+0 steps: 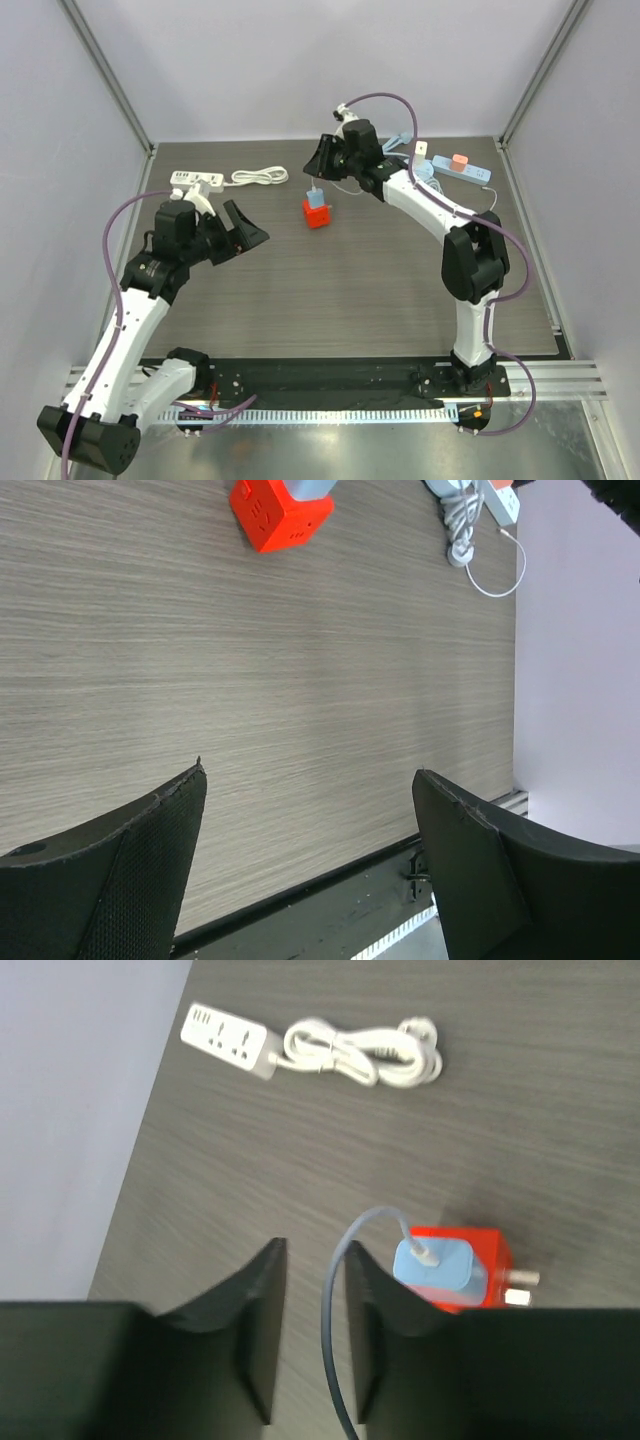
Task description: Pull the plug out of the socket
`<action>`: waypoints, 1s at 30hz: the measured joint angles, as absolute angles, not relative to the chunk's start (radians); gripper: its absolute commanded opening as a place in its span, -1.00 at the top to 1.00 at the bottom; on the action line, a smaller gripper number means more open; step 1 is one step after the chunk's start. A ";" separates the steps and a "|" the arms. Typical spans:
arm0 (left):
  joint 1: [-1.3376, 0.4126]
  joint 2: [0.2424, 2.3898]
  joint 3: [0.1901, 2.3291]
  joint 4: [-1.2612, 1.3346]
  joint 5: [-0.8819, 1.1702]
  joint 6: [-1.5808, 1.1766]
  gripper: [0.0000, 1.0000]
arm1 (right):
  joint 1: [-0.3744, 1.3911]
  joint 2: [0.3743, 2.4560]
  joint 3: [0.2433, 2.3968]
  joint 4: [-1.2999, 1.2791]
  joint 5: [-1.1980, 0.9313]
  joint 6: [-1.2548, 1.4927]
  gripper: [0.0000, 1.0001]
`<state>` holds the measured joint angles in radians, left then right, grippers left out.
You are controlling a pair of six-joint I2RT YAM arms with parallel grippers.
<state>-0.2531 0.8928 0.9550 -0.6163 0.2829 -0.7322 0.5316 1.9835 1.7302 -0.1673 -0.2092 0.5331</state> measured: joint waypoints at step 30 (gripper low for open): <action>-0.474 1.613 1.239 -0.393 0.134 -0.476 -0.31 | 0.512 1.349 0.991 -0.174 -0.003 0.349 -0.44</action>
